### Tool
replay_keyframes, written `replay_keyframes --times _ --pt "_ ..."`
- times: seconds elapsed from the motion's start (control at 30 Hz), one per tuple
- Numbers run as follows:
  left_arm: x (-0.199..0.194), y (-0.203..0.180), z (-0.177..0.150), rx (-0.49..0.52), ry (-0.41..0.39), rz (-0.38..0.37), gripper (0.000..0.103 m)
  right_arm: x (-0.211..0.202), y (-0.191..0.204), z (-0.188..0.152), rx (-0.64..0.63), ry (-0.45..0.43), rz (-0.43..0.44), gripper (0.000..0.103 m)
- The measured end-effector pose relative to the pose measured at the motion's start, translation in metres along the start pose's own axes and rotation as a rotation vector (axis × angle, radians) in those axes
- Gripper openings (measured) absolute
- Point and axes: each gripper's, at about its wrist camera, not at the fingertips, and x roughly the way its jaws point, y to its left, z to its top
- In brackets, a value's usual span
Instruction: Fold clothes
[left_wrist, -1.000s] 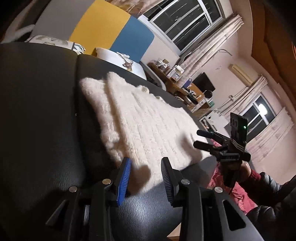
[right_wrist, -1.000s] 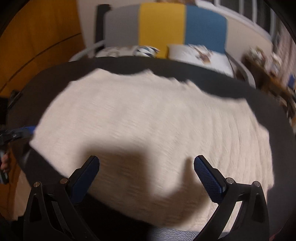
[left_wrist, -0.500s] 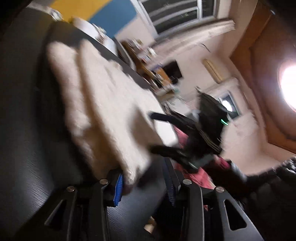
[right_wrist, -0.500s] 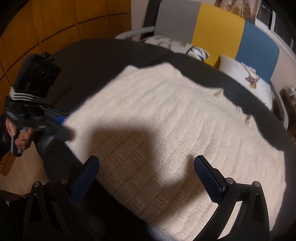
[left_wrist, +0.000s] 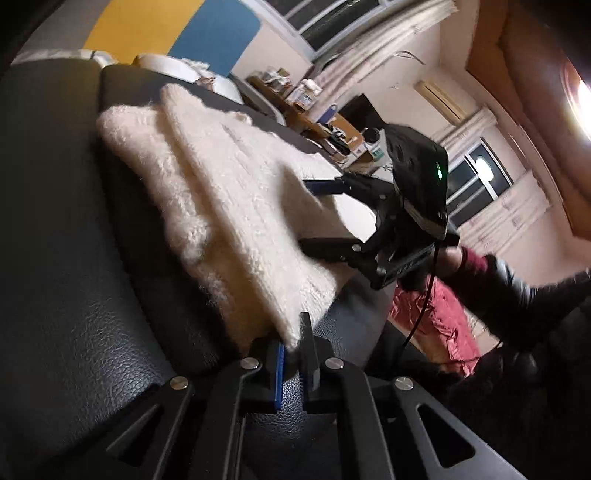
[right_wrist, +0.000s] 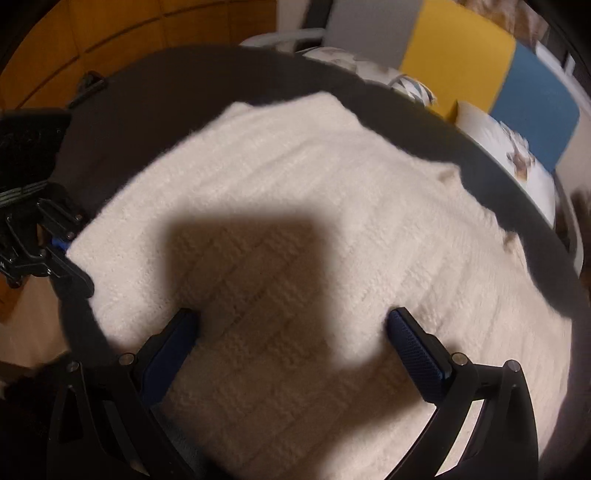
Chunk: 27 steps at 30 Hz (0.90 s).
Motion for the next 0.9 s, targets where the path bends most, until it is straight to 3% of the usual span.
replay_keyframes --times 0.1,0.23,0.4,0.47,0.57,0.6,0.73,0.77,0.8,0.83,0.9 --pt "-0.017 0.0 0.002 -0.058 -0.024 -0.012 0.018 -0.002 -0.005 -0.009 0.025 -0.053 0.004 0.103" --pt "-0.058 -0.002 0.005 -0.123 -0.213 -0.071 0.023 -0.007 -0.003 -0.008 0.029 -0.06 -0.003 0.103" --pt "-0.051 -0.007 0.037 -0.135 -0.295 -0.08 0.025 -0.021 0.001 0.008 0.014 -0.074 -0.017 0.103" --pt "-0.032 -0.007 0.049 -0.128 -0.277 -0.036 0.026 -0.014 -0.003 0.006 0.027 -0.065 -0.026 0.103" --pt "0.003 0.005 0.058 -0.2 -0.208 0.136 0.024 -0.005 -0.01 -0.002 0.051 -0.067 -0.028 0.103" --pt "0.009 0.009 0.054 -0.212 -0.212 0.184 0.006 -0.006 -0.009 -0.007 0.052 -0.086 -0.026 0.103" --pt "0.001 0.009 0.038 -0.26 -0.292 0.22 0.003 -0.005 -0.007 -0.02 0.082 -0.158 -0.032 0.103" --pt "-0.003 0.007 0.038 -0.268 -0.301 0.214 0.009 -0.006 -0.007 -0.02 0.085 -0.158 -0.027 0.103" --pt "-0.007 0.004 0.042 -0.263 -0.307 0.206 0.024 -0.006 -0.008 -0.019 0.085 -0.156 -0.023 0.103" --pt "-0.011 0.001 0.048 -0.255 -0.314 0.199 0.026 -0.008 -0.008 -0.018 0.077 -0.15 -0.022 0.103" --pt "-0.022 -0.004 0.065 -0.198 -0.334 0.29 0.029 -0.012 -0.008 -0.015 0.055 -0.13 -0.014 0.103"
